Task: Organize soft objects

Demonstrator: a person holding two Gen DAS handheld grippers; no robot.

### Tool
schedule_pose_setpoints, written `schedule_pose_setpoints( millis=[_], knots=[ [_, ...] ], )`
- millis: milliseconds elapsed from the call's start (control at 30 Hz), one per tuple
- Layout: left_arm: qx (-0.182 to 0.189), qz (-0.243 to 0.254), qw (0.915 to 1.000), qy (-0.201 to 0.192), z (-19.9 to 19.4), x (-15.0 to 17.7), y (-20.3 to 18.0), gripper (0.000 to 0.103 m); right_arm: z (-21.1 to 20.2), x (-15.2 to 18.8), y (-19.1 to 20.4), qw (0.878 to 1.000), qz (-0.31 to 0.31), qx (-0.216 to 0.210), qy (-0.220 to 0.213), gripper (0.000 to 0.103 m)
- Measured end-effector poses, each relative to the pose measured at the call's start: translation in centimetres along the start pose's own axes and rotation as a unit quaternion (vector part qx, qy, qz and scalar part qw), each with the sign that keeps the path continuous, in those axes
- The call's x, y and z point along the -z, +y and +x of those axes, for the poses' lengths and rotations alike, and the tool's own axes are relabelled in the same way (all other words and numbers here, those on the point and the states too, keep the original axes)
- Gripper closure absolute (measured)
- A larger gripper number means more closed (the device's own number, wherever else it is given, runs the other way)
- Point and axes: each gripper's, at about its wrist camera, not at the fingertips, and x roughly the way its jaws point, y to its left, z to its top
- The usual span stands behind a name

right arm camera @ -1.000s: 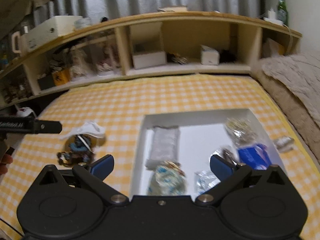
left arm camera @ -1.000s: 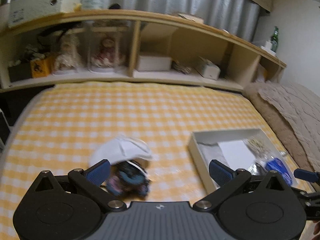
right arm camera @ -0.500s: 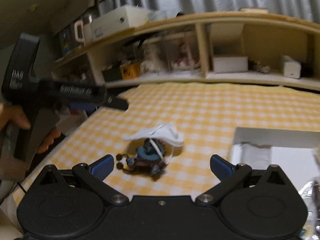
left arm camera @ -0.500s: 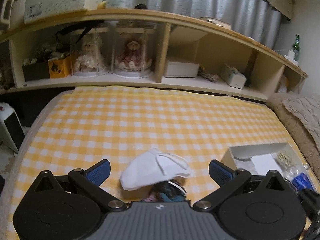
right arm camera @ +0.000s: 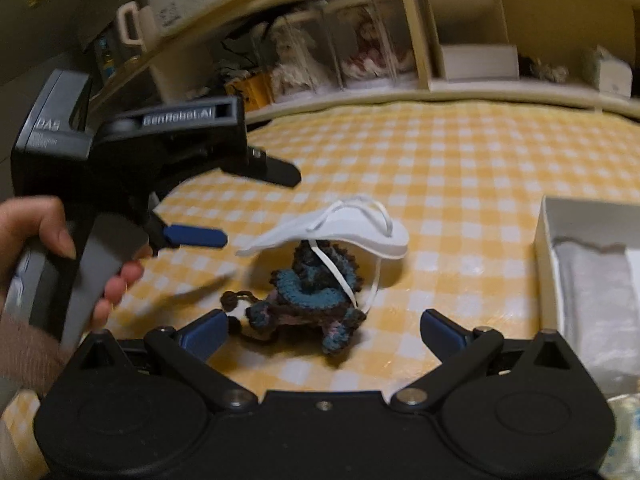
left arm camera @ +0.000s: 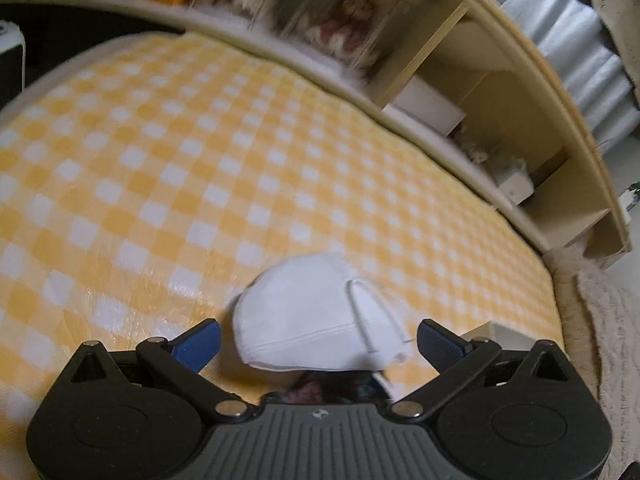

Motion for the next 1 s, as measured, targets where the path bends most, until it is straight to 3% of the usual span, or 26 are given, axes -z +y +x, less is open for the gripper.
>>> schedule_pose_setpoints(
  millis=[100, 200, 267, 300, 333, 367, 400, 533, 567, 600, 1000],
  knots=[
    [0.009, -0.013, 0.9999, 0.0, 0.9, 0.1, 0.5, 0.009, 1.4, 0.0, -0.6, 1.0, 0.029, 0.006, 0.004, 0.002],
    [0.031, -0.049, 0.9983, 0.0, 1.5, 0.3, 1.4, 0.029, 2.5, 0.0, -1.1, 0.998, 0.059, -0.007, 0.004, 0.013],
    [0.031, -0.058, 0.9978, 0.007, 2.1, 0.4, 1.5, 0.055, 3.2, 0.0, -1.1, 0.998, 0.068, -0.014, 0.0, 0.016],
    [0.027, -0.061, 0.9977, 0.012, 2.2, 0.5, 1.6, 0.061, 3.5, 0.0, -1.1, 0.997, 0.072, -0.019, -0.001, 0.019],
    [0.024, -0.065, 0.9975, 0.015, 2.3, 0.6, 1.7, 0.072, 3.8, 0.0, -1.1, 0.997, 0.075, -0.022, 0.001, 0.021],
    [0.025, -0.068, 0.9973, 0.015, 2.4, 0.7, 1.8, 0.09, 4.0, 0.1, -1.0, 0.997, 0.076, -0.022, 0.005, 0.029],
    [0.026, -0.07, 0.9971, 0.016, 2.4, 0.7, 1.8, 0.095, 4.3, 0.2, -0.8, 0.997, 0.074, -0.02, 0.013, 0.038],
    [0.026, -0.059, 0.9978, 0.015, 2.2, 0.8, 1.2, 0.099, 4.1, 0.4, -0.9, 0.997, 0.065, -0.027, 0.027, 0.063],
    [0.026, -0.052, 0.9982, 0.015, 2.0, 0.9, 1.0, 0.099, 3.9, 0.3, -1.0, 0.997, 0.067, -0.027, 0.032, 0.077],
    [0.025, -0.044, 0.9986, 0.015, 1.9, 1.0, 0.6, 0.099, 3.7, 0.3, -1.2, 0.996, 0.07, -0.031, 0.038, 0.084],
    [0.034, 0.012, 0.9993, 0.006, -1.6, 2.2, -2.1, 0.1, -3.3, 0.6, -1.5, 0.995, 0.024, -0.055, 0.081, 0.092]
  ],
)
